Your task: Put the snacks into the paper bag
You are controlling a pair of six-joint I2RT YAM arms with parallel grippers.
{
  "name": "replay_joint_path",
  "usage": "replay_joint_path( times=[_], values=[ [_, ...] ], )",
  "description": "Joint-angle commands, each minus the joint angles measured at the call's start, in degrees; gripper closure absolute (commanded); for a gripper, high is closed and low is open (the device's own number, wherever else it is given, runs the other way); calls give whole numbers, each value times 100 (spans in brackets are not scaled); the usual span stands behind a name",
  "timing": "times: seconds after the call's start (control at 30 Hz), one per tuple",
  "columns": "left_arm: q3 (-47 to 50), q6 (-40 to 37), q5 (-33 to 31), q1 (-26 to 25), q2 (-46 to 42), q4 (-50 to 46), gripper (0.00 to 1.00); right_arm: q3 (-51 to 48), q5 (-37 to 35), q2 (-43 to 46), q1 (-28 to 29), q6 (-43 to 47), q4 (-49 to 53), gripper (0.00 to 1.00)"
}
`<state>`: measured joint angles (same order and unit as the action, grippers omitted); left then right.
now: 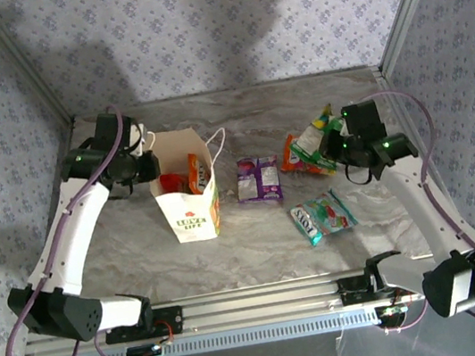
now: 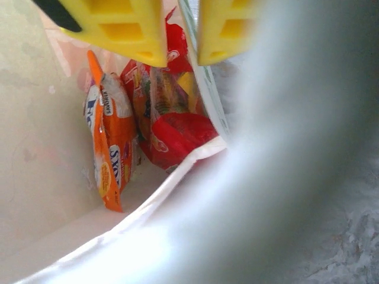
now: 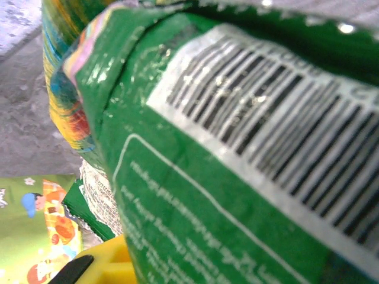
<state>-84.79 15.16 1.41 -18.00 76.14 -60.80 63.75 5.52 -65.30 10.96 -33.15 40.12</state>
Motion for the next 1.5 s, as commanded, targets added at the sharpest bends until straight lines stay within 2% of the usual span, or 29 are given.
replay_joint_path(
  times=[0.0, 0.17, 0.73, 1.07, 1.27, 1.47],
  values=[
    [-180, 65, -18, 26, -241, 17, 75, 389, -239, -68, 163, 70, -100, 87],
    [-308, 79, -27, 34, -402, -37, 68, 617, -253, -136, 263, 103, -173, 87],
    [-387, 336, -95, 380, -764, -117, 66, 1633, -288, -469, 690, 430, -66, 88],
    [-155, 451, 305, 835, -997, -12, 89, 2414, -401, -715, 1083, 750, -23, 88],
    [-55, 453, 460, 971, -1022, -69, 95, 2951, -320, -967, 1262, 1043, -43, 88],
    [19, 523, 493, 1048, -999, -132, 96, 3401, -173, -1288, 1385, 1354, -362, 88]
  ],
)
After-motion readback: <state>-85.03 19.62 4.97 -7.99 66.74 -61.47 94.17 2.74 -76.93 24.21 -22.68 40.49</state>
